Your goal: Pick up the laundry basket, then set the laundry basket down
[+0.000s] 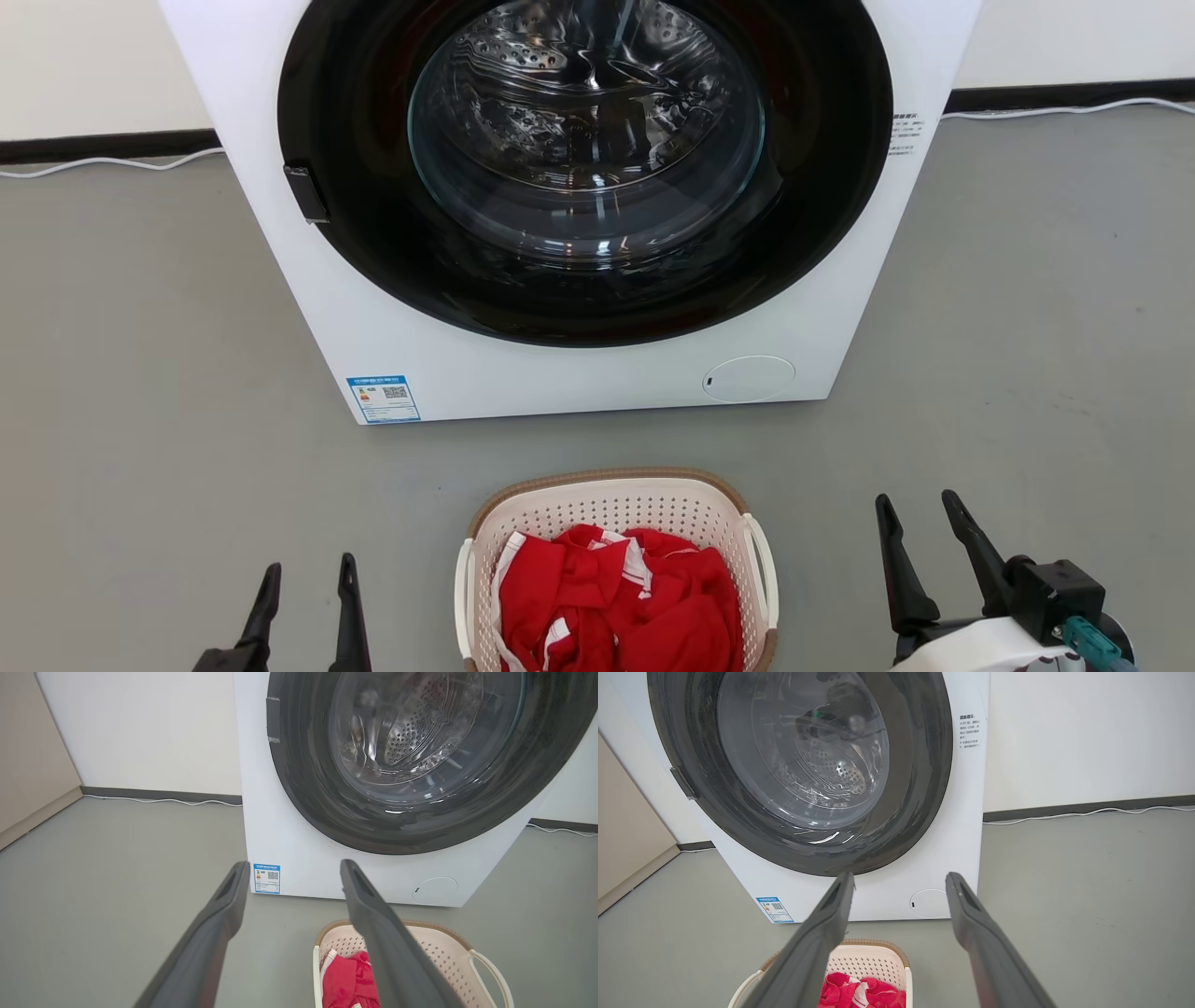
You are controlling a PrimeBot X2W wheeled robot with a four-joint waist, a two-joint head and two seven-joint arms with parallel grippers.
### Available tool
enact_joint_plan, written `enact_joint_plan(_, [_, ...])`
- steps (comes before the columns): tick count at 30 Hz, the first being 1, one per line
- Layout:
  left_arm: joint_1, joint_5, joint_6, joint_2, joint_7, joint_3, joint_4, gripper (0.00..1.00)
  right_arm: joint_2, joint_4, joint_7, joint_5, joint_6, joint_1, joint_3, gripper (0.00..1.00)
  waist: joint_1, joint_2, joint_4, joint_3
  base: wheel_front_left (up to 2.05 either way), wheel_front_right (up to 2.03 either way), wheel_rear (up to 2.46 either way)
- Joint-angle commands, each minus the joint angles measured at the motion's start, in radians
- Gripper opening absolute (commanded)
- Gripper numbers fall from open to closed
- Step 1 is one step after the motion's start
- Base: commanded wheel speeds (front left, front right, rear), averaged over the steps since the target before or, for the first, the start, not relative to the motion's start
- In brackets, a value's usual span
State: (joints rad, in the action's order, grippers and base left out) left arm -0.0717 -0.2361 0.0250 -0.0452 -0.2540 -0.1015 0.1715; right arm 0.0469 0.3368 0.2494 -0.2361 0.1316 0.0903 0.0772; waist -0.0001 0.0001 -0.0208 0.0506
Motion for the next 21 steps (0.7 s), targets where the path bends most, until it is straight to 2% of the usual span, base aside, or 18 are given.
enact_joint_plan(1, [0.006, 0.0, 0.003, -0.005, -0.008, 0.023, -0.029, 1.0, 0.003, -0.029, 0.012, 0.006, -0.001, 0.0, 0.017, 1.0, 0.0001, -0.0001, 0.001, 0.0, 0.0, 0.0, 0.0])
enact_joint_plan(21, [0.005, -0.007, 0.01, -0.005, -0.008, 0.001, -0.021, 1.0, 0.003, -0.014, 0.012, -0.004, -0.001, 0.018, 0.025, 1.0, 0.0001, -0.0001, 0.001, 0.001, 0.0, 0.0, 0.0])
